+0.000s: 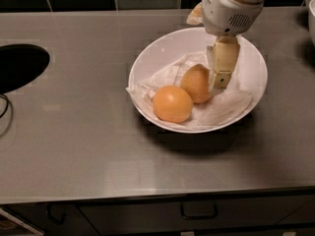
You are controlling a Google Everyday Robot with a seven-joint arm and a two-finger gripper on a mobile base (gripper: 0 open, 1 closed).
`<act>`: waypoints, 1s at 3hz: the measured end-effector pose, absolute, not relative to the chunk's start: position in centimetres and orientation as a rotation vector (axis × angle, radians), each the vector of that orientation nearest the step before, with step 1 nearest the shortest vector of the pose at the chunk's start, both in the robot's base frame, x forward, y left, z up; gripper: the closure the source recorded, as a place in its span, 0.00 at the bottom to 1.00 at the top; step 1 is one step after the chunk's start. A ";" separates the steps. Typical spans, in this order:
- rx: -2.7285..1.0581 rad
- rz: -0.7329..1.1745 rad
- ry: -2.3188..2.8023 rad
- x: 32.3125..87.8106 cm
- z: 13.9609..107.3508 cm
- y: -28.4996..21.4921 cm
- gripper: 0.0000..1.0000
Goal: Pick orange from white bowl
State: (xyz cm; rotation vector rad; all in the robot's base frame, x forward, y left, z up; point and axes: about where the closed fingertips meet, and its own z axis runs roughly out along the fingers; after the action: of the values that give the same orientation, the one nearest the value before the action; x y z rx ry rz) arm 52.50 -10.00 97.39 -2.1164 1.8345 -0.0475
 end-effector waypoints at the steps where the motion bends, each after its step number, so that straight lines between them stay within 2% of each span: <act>1: -2.113 -0.009 1.830 53.3 96.6 -10.5 0.00; 3: -2.188 0.152 1.794 54.0 94.0 -10.1 0.05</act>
Offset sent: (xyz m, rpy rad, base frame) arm 0.0094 -0.0099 -0.0371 0.0537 0.1570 0.0791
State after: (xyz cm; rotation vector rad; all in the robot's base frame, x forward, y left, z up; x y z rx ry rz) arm 53.96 -10.08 94.00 -2.1883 1.7936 0.1519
